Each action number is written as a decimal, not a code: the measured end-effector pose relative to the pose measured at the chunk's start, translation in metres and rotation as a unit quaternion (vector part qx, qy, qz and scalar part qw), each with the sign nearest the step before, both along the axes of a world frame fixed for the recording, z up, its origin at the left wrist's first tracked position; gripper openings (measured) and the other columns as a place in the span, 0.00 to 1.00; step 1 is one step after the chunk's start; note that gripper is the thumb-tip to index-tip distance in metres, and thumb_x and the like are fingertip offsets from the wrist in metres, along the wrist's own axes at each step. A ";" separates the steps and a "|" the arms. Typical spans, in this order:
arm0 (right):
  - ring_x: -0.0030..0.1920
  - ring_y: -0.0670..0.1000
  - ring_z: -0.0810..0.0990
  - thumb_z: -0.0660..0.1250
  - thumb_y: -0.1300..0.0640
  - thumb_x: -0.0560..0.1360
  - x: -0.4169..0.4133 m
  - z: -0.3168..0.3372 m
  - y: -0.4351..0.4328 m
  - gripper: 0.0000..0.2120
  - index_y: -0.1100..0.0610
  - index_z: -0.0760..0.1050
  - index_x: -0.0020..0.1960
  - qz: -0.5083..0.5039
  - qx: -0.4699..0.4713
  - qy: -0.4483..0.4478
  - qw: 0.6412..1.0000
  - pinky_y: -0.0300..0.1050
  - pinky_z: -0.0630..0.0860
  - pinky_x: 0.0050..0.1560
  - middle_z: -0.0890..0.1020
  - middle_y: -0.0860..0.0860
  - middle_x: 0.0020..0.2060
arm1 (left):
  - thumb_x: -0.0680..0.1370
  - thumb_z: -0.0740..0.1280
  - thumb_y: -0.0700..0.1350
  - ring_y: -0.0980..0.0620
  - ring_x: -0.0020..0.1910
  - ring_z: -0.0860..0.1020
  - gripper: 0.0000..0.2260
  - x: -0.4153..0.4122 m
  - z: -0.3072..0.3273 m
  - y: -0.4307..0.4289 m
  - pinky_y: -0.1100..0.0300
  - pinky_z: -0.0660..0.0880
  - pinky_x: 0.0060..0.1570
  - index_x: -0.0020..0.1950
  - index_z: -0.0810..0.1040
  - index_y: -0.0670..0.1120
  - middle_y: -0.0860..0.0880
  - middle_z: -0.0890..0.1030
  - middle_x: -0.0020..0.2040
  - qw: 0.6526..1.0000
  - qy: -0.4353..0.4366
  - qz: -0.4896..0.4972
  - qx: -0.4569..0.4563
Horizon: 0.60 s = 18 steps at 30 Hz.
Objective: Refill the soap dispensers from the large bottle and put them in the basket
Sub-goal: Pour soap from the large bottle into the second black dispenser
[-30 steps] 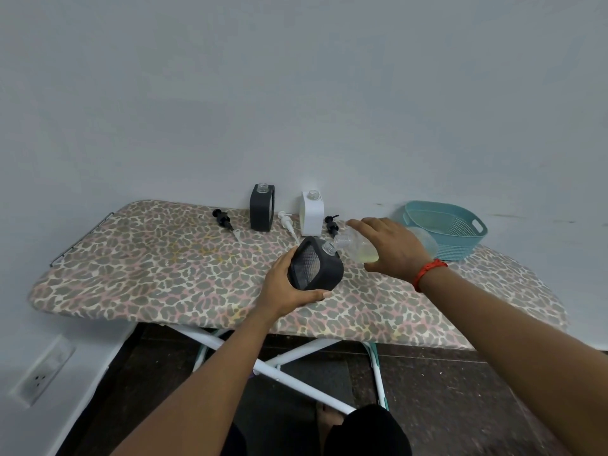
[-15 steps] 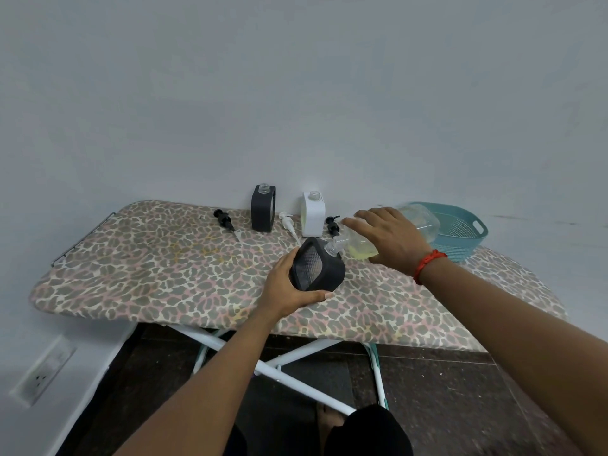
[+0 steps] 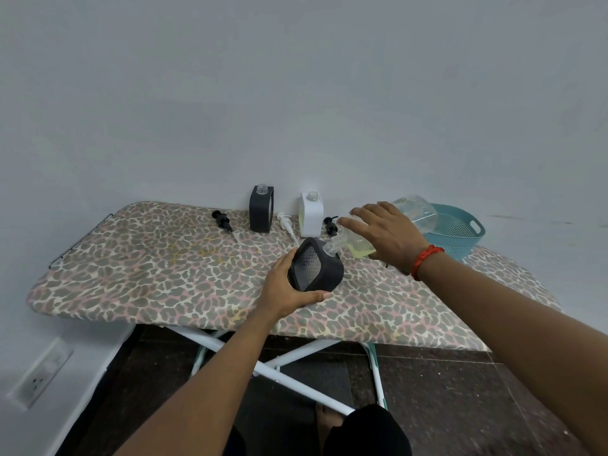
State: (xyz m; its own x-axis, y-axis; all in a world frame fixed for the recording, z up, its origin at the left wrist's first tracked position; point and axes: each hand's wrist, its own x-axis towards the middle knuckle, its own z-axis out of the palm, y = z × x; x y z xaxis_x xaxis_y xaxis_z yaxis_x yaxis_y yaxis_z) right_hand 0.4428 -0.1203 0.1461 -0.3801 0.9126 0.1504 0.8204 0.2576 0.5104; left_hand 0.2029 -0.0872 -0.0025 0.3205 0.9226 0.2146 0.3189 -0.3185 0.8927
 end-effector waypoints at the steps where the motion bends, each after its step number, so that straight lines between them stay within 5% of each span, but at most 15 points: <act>1: 0.66 0.61 0.76 0.84 0.48 0.62 0.000 0.000 0.000 0.49 0.49 0.64 0.77 0.000 0.000 -0.003 1.000 0.59 0.70 0.69 0.76 0.58 0.68 | 0.58 0.83 0.70 0.56 0.72 0.72 0.54 0.000 0.000 0.000 0.47 0.73 0.72 0.79 0.66 0.55 0.58 0.73 0.72 1.000 -0.001 -0.002 0.000; 18: 0.65 0.62 0.76 0.85 0.51 0.61 -0.002 0.008 0.004 0.49 0.49 0.65 0.76 0.012 -0.008 -0.046 0.999 0.62 0.70 0.69 0.75 0.58 0.68 | 0.57 0.82 0.71 0.54 0.72 0.71 0.55 0.000 0.003 -0.002 0.46 0.74 0.71 0.79 0.66 0.55 0.57 0.72 0.73 1.000 0.015 0.009 0.000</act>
